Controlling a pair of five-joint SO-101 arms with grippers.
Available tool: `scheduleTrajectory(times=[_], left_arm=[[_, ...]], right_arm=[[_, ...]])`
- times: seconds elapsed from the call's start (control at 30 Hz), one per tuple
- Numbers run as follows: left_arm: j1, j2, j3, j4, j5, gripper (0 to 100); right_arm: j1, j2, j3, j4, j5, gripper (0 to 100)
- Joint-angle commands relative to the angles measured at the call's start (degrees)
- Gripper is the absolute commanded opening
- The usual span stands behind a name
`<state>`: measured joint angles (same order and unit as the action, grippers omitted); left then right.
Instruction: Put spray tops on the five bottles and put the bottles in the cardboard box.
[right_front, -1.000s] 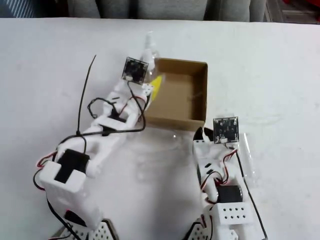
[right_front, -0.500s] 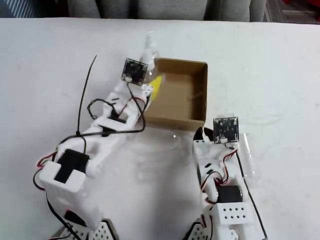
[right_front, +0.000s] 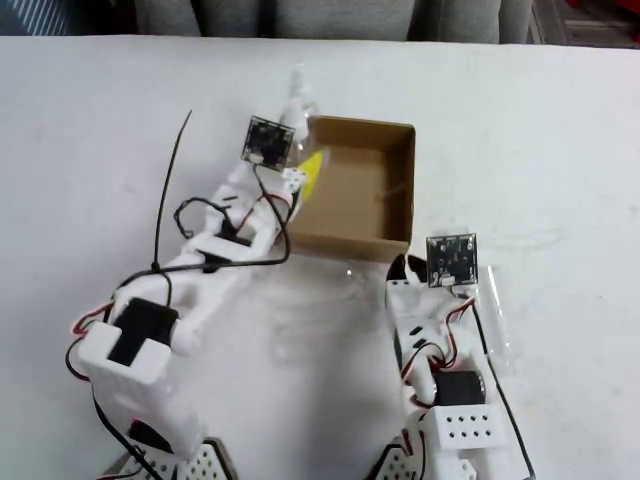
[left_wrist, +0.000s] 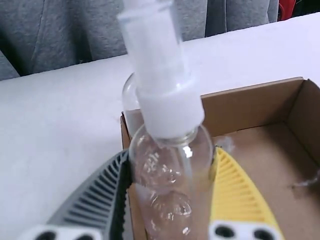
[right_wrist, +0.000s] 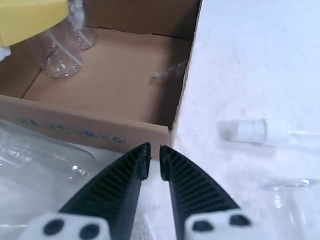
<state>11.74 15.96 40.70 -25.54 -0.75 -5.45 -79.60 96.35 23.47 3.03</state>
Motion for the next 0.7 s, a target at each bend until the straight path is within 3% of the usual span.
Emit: scheduleTrajectory(times=[0.0, 0.23, 0.47, 0.67], left_arm=[[-1.63, -0.22, 0.44, -0.62, -0.53, 15], [-1.71, -0.22, 0.09, -0.7, 1.41, 15], [-1.71, -0.22, 0.44, -0.35, 1.93, 31], [-2.24, -0.13, 0.44, -0.35, 1.93, 31]], right_arm=[[0.75, -0.31, 0.7, 0.04, 0.62, 1.7], [0.75, -0.31, 0.7, 0.04, 0.62, 1.7], [0.75, -0.31, 0.7, 0.04, 0.7, 1.7], [0.75, -0.31, 0.7, 0.04, 0.7, 1.7]])
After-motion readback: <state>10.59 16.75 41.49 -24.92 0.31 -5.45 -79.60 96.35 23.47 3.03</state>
